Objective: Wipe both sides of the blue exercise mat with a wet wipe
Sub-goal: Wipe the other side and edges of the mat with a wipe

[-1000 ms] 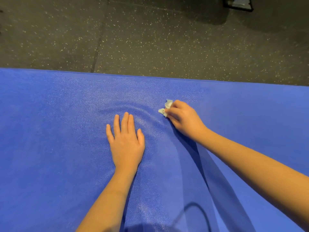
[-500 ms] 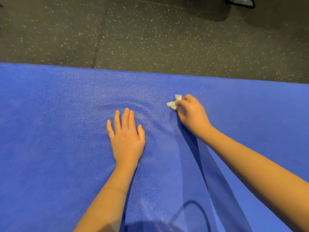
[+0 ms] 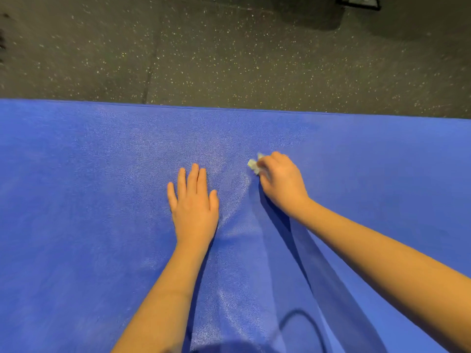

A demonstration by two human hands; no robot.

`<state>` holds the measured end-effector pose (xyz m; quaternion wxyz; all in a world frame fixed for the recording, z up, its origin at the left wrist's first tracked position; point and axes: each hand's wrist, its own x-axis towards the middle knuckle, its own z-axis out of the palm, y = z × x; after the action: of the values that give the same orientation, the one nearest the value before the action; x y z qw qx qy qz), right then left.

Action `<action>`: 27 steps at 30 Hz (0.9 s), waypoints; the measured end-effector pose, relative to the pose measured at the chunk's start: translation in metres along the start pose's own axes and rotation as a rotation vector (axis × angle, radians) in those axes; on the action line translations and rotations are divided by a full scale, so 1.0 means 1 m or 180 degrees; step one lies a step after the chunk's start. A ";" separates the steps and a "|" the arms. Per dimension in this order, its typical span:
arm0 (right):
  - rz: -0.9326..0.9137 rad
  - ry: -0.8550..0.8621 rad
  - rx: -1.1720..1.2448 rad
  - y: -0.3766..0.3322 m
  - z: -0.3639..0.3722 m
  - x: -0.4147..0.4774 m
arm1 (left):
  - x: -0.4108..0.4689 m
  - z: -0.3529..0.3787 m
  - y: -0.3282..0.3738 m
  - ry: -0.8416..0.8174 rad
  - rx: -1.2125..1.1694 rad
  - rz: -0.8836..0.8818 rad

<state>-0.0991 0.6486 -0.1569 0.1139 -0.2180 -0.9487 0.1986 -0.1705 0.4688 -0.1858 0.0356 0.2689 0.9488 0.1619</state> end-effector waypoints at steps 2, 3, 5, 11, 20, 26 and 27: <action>-0.0697 -0.0370 0.0214 -0.010 -0.001 -0.026 | -0.019 -0.005 -0.004 -0.0024 0.0058 0.0086; -0.0958 -0.0639 0.0281 -0.013 -0.004 -0.036 | -0.032 -0.006 -0.008 -0.0054 0.0127 0.0151; -0.1233 -0.0851 0.0159 -0.010 -0.007 -0.038 | -0.053 -0.008 -0.017 -0.0132 0.0325 0.0334; -0.0098 -0.0032 0.0108 -0.015 0.004 -0.007 | -0.060 -0.006 -0.022 -0.0134 0.0424 0.0387; -0.0822 -0.0604 0.0238 -0.008 -0.001 -0.042 | -0.061 -0.007 -0.022 -0.0048 0.0277 0.0383; -0.0877 -0.0566 0.0527 -0.030 -0.002 -0.068 | -0.062 -0.007 -0.022 -0.0028 0.0163 0.0366; -0.1093 -0.0830 0.0585 -0.034 -0.005 -0.082 | -0.061 -0.008 -0.022 -0.0024 0.0152 0.0374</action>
<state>-0.0381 0.5845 -0.1489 0.0419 -0.0147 -0.9565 0.2884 -0.1305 0.4166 -0.1871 0.0232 0.3256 0.9348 0.1401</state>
